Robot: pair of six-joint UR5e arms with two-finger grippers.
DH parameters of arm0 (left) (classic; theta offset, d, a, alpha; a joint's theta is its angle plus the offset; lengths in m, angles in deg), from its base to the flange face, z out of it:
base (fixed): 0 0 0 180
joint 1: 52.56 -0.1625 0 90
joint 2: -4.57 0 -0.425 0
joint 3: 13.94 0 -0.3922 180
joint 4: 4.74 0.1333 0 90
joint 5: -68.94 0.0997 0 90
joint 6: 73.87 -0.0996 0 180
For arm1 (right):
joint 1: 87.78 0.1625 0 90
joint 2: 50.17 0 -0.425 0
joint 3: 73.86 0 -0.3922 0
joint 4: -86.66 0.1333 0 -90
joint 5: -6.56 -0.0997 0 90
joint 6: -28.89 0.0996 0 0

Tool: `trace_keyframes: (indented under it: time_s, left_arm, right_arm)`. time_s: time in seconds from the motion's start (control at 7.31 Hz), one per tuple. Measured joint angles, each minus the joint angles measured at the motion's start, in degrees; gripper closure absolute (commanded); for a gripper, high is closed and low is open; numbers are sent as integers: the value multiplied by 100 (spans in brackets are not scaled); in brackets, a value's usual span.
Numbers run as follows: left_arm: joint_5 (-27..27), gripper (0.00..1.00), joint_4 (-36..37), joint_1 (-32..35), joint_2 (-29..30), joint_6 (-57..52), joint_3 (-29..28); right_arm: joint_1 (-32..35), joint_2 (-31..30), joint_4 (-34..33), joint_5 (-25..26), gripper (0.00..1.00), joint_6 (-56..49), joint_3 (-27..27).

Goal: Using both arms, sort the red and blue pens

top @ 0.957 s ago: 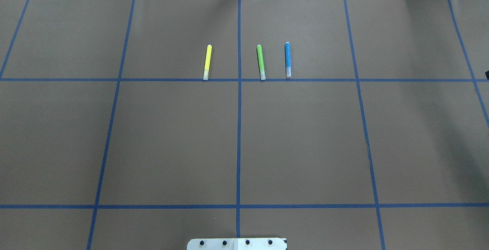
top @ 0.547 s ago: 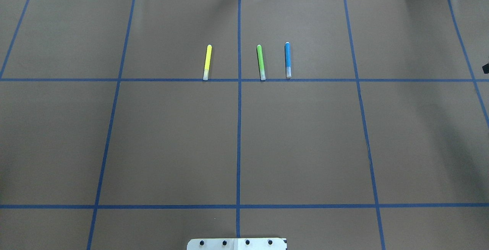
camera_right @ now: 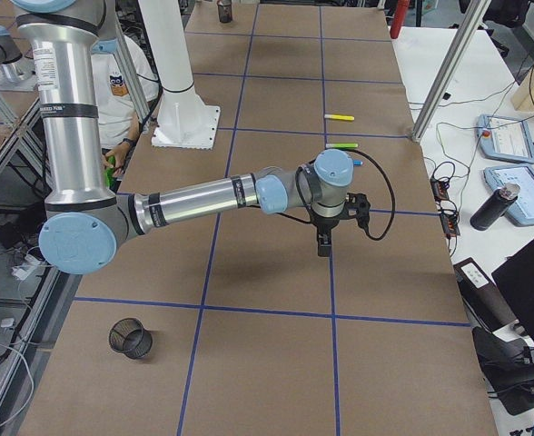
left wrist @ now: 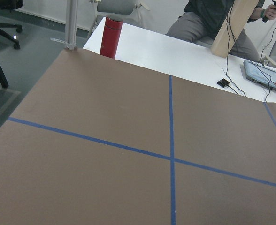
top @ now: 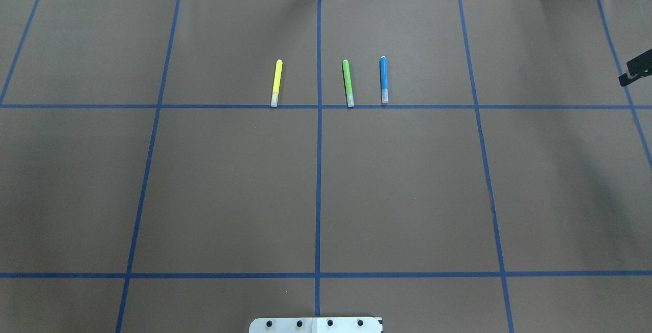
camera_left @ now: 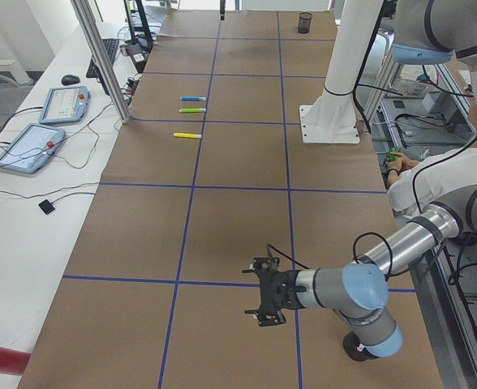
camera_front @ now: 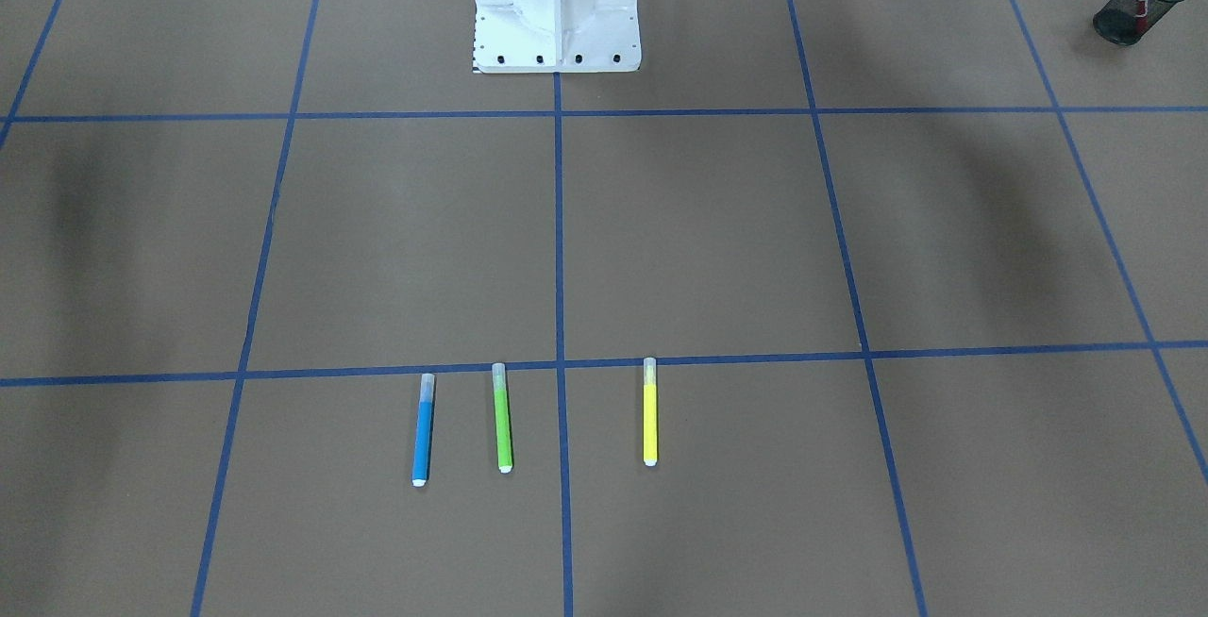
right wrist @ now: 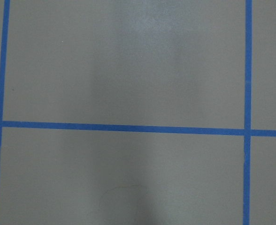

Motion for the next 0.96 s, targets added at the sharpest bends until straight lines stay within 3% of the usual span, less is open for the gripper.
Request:
trace_keyframes:
  time_s: [0.41,0.68,0.96]
  left_arm:
    - [-231,0,2237,-998,1540,-11,101]
    - [-152,0,3309,-1785,2273,-52,86]
    - [-84,0,4263,-2187,2787,-447,71]
  right_arm:
    - [-947,407,831,64,0,1751,-82]
    - [-1731,1013,984,396,0,2868,-210]
    - [-2218,1804,1003,654,0,3562,-824]
